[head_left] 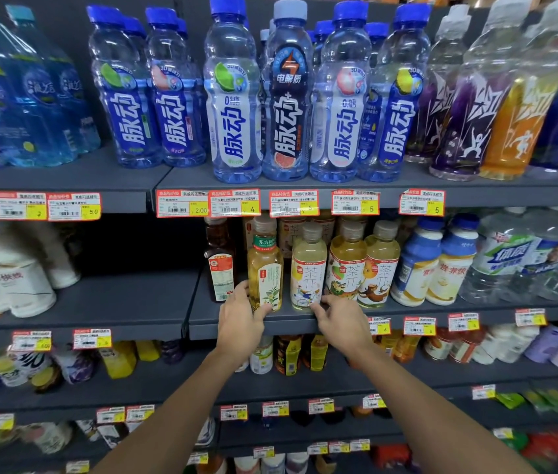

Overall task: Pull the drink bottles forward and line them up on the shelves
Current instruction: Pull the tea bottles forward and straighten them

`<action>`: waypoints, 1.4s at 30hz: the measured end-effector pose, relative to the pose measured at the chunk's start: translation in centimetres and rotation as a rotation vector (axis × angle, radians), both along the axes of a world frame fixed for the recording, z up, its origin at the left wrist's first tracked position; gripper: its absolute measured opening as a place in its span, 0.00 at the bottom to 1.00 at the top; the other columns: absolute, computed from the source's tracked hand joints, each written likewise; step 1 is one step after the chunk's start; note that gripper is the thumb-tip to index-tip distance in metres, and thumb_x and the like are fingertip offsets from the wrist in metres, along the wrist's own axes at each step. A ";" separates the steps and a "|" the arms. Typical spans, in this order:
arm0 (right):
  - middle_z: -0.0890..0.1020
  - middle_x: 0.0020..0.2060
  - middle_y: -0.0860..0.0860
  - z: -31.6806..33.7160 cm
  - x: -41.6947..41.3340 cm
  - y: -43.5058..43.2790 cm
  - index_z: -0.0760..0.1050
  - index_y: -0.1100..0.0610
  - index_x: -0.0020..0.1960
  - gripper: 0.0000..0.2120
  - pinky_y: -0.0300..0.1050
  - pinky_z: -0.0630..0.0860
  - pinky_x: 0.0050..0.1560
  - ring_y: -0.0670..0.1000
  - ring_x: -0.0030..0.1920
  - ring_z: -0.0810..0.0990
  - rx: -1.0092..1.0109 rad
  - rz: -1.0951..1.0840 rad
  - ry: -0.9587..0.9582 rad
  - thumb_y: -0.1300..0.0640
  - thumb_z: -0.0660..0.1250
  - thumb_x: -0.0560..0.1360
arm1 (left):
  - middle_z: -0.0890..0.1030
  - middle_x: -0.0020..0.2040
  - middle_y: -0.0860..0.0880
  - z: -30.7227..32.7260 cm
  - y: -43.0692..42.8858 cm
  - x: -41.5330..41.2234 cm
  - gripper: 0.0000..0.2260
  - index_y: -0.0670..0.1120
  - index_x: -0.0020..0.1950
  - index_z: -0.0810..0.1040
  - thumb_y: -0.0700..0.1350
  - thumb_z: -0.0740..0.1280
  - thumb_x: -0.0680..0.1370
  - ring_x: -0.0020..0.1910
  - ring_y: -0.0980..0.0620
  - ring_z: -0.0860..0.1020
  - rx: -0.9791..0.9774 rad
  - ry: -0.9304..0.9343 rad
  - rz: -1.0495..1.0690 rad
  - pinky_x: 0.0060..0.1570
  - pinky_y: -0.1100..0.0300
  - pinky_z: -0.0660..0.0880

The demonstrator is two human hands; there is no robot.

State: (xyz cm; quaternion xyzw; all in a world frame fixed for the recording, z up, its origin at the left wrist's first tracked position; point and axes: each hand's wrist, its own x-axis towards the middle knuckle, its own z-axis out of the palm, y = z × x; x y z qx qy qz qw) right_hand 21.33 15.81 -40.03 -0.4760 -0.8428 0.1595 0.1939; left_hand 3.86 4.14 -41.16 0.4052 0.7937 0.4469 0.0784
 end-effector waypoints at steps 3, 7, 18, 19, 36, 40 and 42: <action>0.85 0.48 0.50 -0.1 -0.5 -1.0 0.78 0.52 0.58 0.27 0.47 0.80 0.46 0.53 0.50 0.83 0.056 -0.065 -0.034 0.30 0.63 0.75 | 0.78 0.64 0.51 -0.2 0.1 0.0 0.26 0.49 0.71 0.68 0.50 0.73 0.76 0.64 0.50 0.75 -0.002 0.019 0.010 0.65 0.46 0.73; 0.82 0.43 0.52 0.4 -2.8 -2.9 0.75 0.56 0.50 0.32 0.45 0.73 0.37 0.54 0.46 0.83 0.084 -0.193 -0.049 0.25 0.61 0.72 | 0.78 0.64 0.50 -0.3 0.2 0.1 0.26 0.49 0.71 0.68 0.50 0.73 0.76 0.64 0.49 0.75 -0.014 0.027 0.032 0.65 0.47 0.73; 0.84 0.46 0.53 -0.9 -2.8 -4.1 0.74 0.56 0.54 0.26 0.48 0.76 0.44 0.56 0.49 0.84 0.098 -0.247 -0.026 0.32 0.60 0.78 | 0.79 0.63 0.52 -0.3 -0.1 -0.2 0.26 0.50 0.71 0.68 0.49 0.74 0.76 0.63 0.51 0.76 0.012 0.034 -0.003 0.65 0.48 0.73; 0.85 0.47 0.53 -1.0 -2.7 -4.0 0.75 0.55 0.54 0.26 0.48 0.76 0.45 0.56 0.49 0.84 0.096 -0.248 -0.025 0.32 0.60 0.78 | 0.79 0.64 0.52 -0.3 -0.2 -0.4 0.27 0.50 0.71 0.68 0.49 0.74 0.75 0.63 0.51 0.76 -0.001 0.047 -0.020 0.65 0.49 0.73; 0.85 0.44 0.53 -1.3 -3.6 -5.3 0.74 0.56 0.54 0.26 0.46 0.75 0.41 0.54 0.47 0.84 0.072 -0.334 0.033 0.32 0.60 0.78 | 0.77 0.65 0.53 -1.1 0.0 -1.3 0.30 0.53 0.72 0.66 0.49 0.76 0.73 0.66 0.51 0.74 -0.063 0.077 -0.026 0.66 0.46 0.72; 0.85 0.46 0.54 -1.0 -3.5 -5.1 0.74 0.56 0.56 0.27 0.47 0.76 0.43 0.55 0.49 0.84 0.043 -0.327 0.033 0.32 0.61 0.78 | 0.77 0.65 0.52 -1.1 0.1 -1.5 0.31 0.53 0.73 0.65 0.49 0.75 0.74 0.66 0.50 0.74 -0.073 0.082 -0.041 0.66 0.46 0.71; 0.85 0.46 0.54 -1.2 -3.2 -4.9 0.76 0.56 0.57 0.26 0.48 0.77 0.45 0.56 0.49 0.84 0.042 -0.305 0.041 0.33 0.62 0.78 | 0.77 0.64 0.51 -1.0 0.2 -1.7 0.31 0.52 0.73 0.65 0.50 0.75 0.74 0.65 0.49 0.74 -0.093 0.082 -0.048 0.66 0.46 0.72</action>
